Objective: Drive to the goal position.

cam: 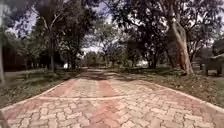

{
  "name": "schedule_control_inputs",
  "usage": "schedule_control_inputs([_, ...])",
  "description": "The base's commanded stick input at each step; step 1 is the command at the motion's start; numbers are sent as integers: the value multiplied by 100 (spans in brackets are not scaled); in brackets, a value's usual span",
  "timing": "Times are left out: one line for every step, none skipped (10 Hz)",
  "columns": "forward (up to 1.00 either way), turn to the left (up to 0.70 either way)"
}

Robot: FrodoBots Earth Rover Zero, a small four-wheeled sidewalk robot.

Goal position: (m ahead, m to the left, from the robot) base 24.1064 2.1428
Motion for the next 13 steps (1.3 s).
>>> schedule_control_inputs([70, 0])
schedule_control_inputs([70, 0])
schedule_control_inputs([70, 0])
schedule_control_inputs([70, 0])
schedule_control_inputs([70, 0])
schedule_control_inputs([70, 0])
schedule_control_inputs([70, 0])
schedule_control_inputs([70, 0])
schedule_control_inputs([70, 0])
schedule_control_inputs([70, 0])
schedule_control_inputs([70, 0])
schedule_control_inputs([70, 0])
schedule_control_inputs([70, 0])
